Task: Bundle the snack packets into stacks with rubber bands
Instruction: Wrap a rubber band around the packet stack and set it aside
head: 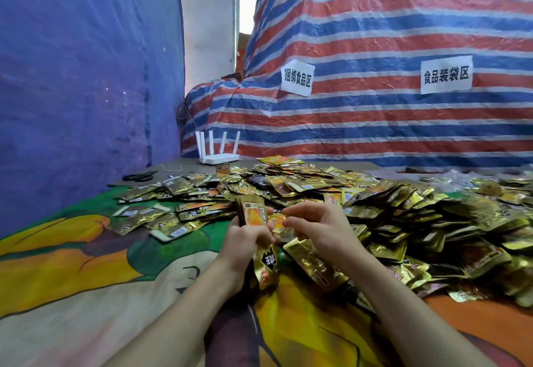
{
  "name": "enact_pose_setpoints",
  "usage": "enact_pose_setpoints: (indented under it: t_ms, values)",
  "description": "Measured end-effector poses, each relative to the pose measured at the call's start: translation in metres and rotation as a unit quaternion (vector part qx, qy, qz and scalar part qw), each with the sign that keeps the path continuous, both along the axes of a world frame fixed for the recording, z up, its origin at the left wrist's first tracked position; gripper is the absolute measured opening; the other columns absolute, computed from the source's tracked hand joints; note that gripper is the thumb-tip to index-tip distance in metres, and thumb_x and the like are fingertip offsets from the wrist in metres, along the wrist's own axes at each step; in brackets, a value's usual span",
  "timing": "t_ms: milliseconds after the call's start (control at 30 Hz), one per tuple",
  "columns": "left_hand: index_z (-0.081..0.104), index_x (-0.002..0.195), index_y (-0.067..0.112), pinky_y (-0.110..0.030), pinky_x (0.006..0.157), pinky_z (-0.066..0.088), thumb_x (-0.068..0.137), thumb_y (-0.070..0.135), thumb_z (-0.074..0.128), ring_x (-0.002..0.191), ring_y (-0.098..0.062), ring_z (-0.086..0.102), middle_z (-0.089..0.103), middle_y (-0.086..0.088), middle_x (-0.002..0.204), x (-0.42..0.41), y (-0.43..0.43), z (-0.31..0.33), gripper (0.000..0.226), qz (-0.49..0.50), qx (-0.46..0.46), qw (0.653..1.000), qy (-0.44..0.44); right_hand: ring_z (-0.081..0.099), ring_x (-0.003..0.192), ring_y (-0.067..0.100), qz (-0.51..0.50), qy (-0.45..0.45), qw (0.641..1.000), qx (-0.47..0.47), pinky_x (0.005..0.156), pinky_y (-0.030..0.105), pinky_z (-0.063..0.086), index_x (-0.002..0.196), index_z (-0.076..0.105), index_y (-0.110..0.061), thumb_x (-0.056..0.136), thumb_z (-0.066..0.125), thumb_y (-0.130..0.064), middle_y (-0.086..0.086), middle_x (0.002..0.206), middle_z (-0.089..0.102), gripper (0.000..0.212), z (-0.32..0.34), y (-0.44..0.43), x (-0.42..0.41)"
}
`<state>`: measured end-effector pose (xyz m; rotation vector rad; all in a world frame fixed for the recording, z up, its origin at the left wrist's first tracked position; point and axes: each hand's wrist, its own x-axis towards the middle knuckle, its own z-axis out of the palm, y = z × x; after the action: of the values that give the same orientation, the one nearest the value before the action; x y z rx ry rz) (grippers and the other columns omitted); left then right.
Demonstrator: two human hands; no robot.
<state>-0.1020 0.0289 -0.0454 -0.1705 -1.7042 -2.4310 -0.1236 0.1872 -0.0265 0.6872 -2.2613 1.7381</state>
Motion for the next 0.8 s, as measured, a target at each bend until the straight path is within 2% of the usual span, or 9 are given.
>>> enact_pose_setpoints:
  t_ms: [67, 133, 267, 367, 467, 567, 633, 700, 800]
  values:
    - [0.060, 0.095, 0.006, -0.035, 0.065, 0.047, 0.075, -0.015, 0.042, 0.069, -0.026, 0.055, 0.053, -0.010, 0.079, 0.001, -0.004, 0.004, 0.033, -0.066, 0.064, 0.996, -0.015, 0.063, 0.069, 0.008, 0.036, -0.045, 0.997, 0.042, 0.061, 0.020, 0.050, 0.099, 0.078, -0.012, 0.093, 0.065, 0.000, 0.009, 0.090, 0.077, 0.019, 0.003, 0.005, 0.001]
    - [0.053, 0.093, 0.009, -0.035, 0.065, 0.044, 0.071, -0.009, 0.041, 0.068, -0.026, 0.049, 0.047, -0.009, 0.080, 0.001, -0.008, 0.006, 0.030, -0.118, 0.108, 0.986, -0.037, 0.062, 0.072, 0.011, 0.131, -0.113, 0.985, 0.017, 0.062, 0.023, 0.047, 0.086, 0.075, -0.009, 0.090, 0.058, 0.008, 0.007, 0.084, 0.074, 0.024, 0.005, 0.006, 0.003]
    - [0.051, 0.090, 0.009, -0.033, 0.065, 0.039, 0.064, -0.003, 0.044, 0.064, -0.022, 0.049, 0.049, -0.006, 0.075, 0.006, -0.009, 0.009, 0.029, -0.149, 0.107, 0.982, -0.047, 0.056, 0.076, 0.020, 0.202, -0.125, 0.963, -0.127, 0.072, 0.028, 0.044, 0.064, 0.061, -0.008, 0.059, 0.051, -0.004, 0.007, 0.072, 0.060, 0.011, 0.011, 0.007, 0.003]
    - [0.051, 0.087, 0.009, -0.032, 0.063, 0.040, 0.061, -0.002, 0.047, 0.063, -0.023, 0.049, 0.050, -0.006, 0.071, 0.008, -0.009, 0.008, 0.029, -0.179, 0.097, 0.978, -0.046, 0.058, 0.089, 0.027, 0.241, -0.141, 0.927, -0.250, 0.090, 0.039, 0.042, 0.063, 0.061, -0.011, 0.068, 0.051, -0.008, 0.010, 0.080, 0.061, 0.012, 0.013, 0.011, 0.002]
    - [0.054, 0.082, 0.008, -0.030, 0.060, 0.046, 0.053, -0.001, 0.054, 0.070, -0.026, 0.049, 0.049, -0.009, 0.078, 0.009, -0.009, 0.008, 0.030, -0.195, 0.067, 0.977, -0.051, 0.061, 0.076, 0.024, 0.286, -0.181, 0.876, -0.343, 0.085, 0.039, 0.051, 0.073, 0.073, -0.010, 0.079, 0.049, -0.004, 0.007, 0.079, 0.060, 0.026, 0.014, 0.013, 0.002]
    - [0.056, 0.085, 0.006, -0.031, 0.063, 0.047, 0.059, 0.000, 0.054, 0.070, -0.025, 0.050, 0.048, -0.010, 0.080, 0.011, -0.008, 0.010, 0.028, -0.200, 0.064, 0.977, -0.044, 0.063, 0.061, 0.018, 0.315, -0.205, 0.848, -0.373, 0.069, 0.035, 0.059, 0.108, 0.079, -0.012, 0.084, 0.053, -0.004, 0.003, 0.075, 0.061, 0.037, 0.012, 0.009, 0.003]
    - [0.068, 0.078, 0.005, -0.032, 0.064, 0.051, 0.063, -0.001, 0.052, 0.064, -0.026, 0.057, 0.057, -0.011, 0.074, 0.011, -0.008, 0.009, 0.022, -0.191, 0.060, 0.978, -0.058, 0.066, 0.058, 0.017, 0.284, -0.198, 0.874, -0.342, 0.058, 0.030, 0.058, 0.116, 0.077, -0.020, 0.086, 0.056, -0.003, 0.004, 0.082, 0.068, 0.040, 0.010, 0.005, 0.003]
    - [0.072, 0.073, 0.004, -0.035, 0.066, 0.053, 0.065, 0.000, 0.053, 0.063, -0.030, 0.063, 0.063, -0.015, 0.074, 0.011, -0.007, 0.007, 0.021, -0.166, 0.053, 0.980, -0.092, 0.072, 0.067, 0.021, 0.224, -0.178, 0.910, -0.299, 0.054, 0.026, 0.058, 0.115, 0.077, -0.026, 0.088, 0.060, -0.002, 0.008, 0.102, 0.076, 0.040, 0.008, 0.002, 0.003]
    - [0.069, 0.094, -0.005, -0.040, 0.068, 0.053, 0.065, -0.003, 0.055, 0.074, -0.036, 0.063, 0.064, -0.024, 0.093, 0.000, -0.007, 0.004, 0.033, -0.043, 0.081, 0.989, -0.115, 0.075, 0.095, 0.032, 0.168, -0.153, 0.938, -0.261, 0.059, 0.029, 0.060, 0.125, 0.070, -0.027, 0.085, 0.068, -0.010, 0.013, 0.115, 0.074, 0.044, 0.004, 0.001, 0.002]
